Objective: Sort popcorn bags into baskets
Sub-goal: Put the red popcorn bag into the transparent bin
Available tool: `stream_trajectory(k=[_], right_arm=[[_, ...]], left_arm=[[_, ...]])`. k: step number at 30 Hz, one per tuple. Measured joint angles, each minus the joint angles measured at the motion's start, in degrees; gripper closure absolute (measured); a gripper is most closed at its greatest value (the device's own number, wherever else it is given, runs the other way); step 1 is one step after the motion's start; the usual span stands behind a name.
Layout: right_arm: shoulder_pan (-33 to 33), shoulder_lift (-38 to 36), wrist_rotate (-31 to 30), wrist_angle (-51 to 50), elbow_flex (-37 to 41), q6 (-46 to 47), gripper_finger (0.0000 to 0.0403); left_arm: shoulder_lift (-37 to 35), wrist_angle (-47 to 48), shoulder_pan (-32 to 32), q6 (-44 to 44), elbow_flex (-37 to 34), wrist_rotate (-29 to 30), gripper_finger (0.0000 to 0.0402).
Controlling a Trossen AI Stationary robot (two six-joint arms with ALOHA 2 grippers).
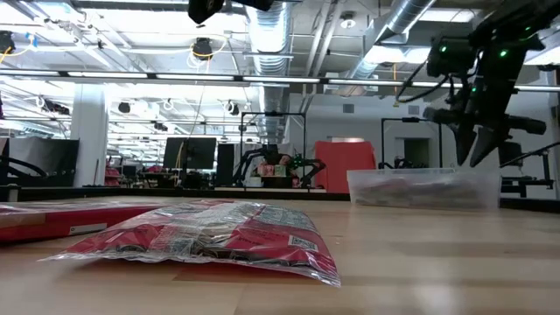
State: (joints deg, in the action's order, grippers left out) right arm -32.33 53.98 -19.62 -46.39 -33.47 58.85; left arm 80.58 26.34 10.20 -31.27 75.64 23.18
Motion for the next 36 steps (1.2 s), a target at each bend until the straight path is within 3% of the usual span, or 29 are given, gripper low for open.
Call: stream_trajectory(k=[6,11,17,21,25,31,36], right_arm=[[-0.5,4.7,0.0,-0.1,0.0,-2.4,0.0293],[-0.3,4.8,0.6,-0.5,-0.4,-2.0,0.0294],[5.5,-1.5,1.6,-0.2,-7.2,-3.1,0.0294],[14.9,-5.4,3.2,2.9,-9.6,0.1,0.0294],[29.4,-5.5,4.0,7.0,-9.5,5.4,0.0291],[51.8,2.5,-2.9,12.1,-9.5,17.0,0.0237],[62.4,14.5,-6.4,22.2,-9.5,24.6,0.0160]], left_arm=[[0.0,3.3,0.0,-0.9,0.0,-0.8,0.0380],[0.0,13.2,1.8,-5.0,0.0,-7.3,0.0380],[0.0,19.2,12.2,-13.1,-0.1,0.0,0.0399],[0.0,14.9,19.5,-21.3,-5.2,7.6,0.0401],[0.1,0.8,23.4,-28.3,-14.3,12.4,0.0401],[1.4,-24.8,24.5,-35.6,-26.5,15.3,0.0401],[8.8,-27.5,24.5,-40.0,-26.5,12.5,0.0401]])
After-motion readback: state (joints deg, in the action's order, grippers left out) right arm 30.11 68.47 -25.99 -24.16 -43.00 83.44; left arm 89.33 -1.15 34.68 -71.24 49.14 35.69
